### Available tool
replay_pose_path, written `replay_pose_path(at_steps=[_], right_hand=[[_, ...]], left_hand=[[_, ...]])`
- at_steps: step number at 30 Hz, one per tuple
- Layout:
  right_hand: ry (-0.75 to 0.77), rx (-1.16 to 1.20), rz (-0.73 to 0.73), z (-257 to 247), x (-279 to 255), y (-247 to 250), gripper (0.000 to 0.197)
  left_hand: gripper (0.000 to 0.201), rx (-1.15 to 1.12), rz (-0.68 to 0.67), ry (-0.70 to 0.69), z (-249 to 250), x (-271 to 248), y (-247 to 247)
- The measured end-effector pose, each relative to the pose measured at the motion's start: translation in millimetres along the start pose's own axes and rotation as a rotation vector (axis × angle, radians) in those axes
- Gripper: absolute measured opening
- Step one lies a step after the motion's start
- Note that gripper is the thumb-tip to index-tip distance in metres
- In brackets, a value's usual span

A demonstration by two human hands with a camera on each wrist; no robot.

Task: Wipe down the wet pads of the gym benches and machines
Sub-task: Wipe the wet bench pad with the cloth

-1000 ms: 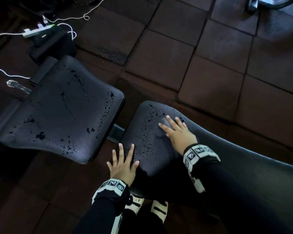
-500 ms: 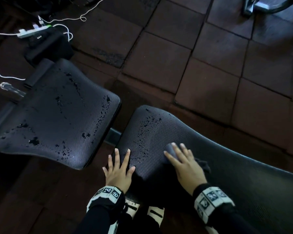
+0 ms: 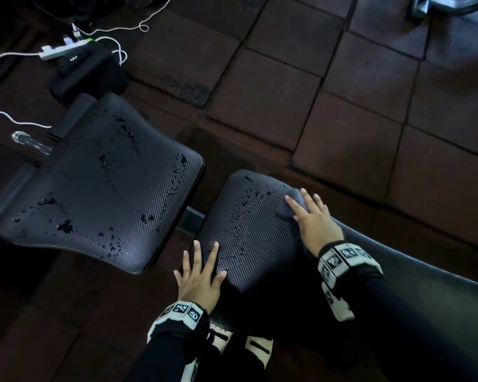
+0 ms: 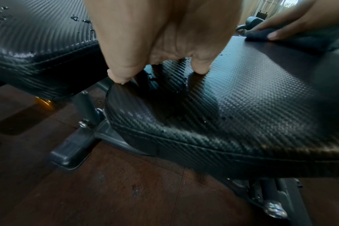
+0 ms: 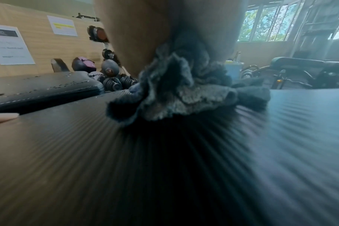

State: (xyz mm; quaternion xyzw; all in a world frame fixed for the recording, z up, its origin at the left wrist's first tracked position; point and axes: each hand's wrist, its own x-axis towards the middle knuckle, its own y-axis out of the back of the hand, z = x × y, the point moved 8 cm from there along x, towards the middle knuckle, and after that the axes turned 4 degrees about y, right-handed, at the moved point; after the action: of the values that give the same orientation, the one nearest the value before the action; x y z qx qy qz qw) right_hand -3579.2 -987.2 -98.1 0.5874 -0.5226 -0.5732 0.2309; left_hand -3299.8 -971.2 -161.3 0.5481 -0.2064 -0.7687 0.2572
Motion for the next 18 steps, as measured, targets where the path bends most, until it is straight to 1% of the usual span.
replay_pose_path(at_steps=[2,4,7,9,10,11,12,13,14,16,17,18], right_hand=[[0.003,0.005,0.057,8.6,-22.4,-2.1,0.053],[0.032,-0.01,0.094,8.4,-47.9,-11.0,0.06],[0.096,-0.057,0.043,-14.5,-76.9,-30.9,0.061],[0.134,-0.062,-0.017,-37.4,-83.6,-45.0,0.06],[0.143,-0.06,-0.059,-47.6,-81.7,-50.7,0.06],[0.157,-0.063,-0.082,-57.0,-76.9,-53.4,0.059],[0.182,-0.075,-0.08,-65.6,-69.2,-53.4,0.059],[0.213,-0.078,-0.079,-72.2,-59.8,-53.2,0.059],[0.241,-0.072,-0.09,-77.4,-49.5,-52.3,0.062],[0.268,-0.091,-0.099,-78.7,-28.4,-47.6,0.067],[0.268,-0.101,-0.084,-75.3,-19.6,-43.3,0.066],[0.265,-0.104,-0.063,-71.5,-11.7,-37.8,0.063]], left_hand=[[0.062,0.004,0.004,0.003,0.1,0.3,0.3],[0.062,0.002,0.003,0.009,0.6,0.8,0.8],[0.062,-0.007,0.012,0.019,0.1,1.3,1.8],[0.062,-0.01,0.004,0.014,-0.5,1.9,1.1],[0.066,-0.005,-0.005,0.011,-0.6,1.6,0.6],[0.077,0.001,0.001,0.008,-0.5,1.2,1.3],[0.088,0.006,0.012,0.01,-0.7,0.8,2.0],[0.092,0.006,0.018,0.017,-1.2,0.7,2.1],[0.086,0.003,0.016,0.02,-1.5,0.7,1.6],[0.065,-0.011,0.007,0.019,-0.4,1.3,1.8],[0.06,-0.016,0.005,0.02,0.2,2.0,1.6],[0.06,-0.015,0.001,0.023,0.5,2.5,1.3]])
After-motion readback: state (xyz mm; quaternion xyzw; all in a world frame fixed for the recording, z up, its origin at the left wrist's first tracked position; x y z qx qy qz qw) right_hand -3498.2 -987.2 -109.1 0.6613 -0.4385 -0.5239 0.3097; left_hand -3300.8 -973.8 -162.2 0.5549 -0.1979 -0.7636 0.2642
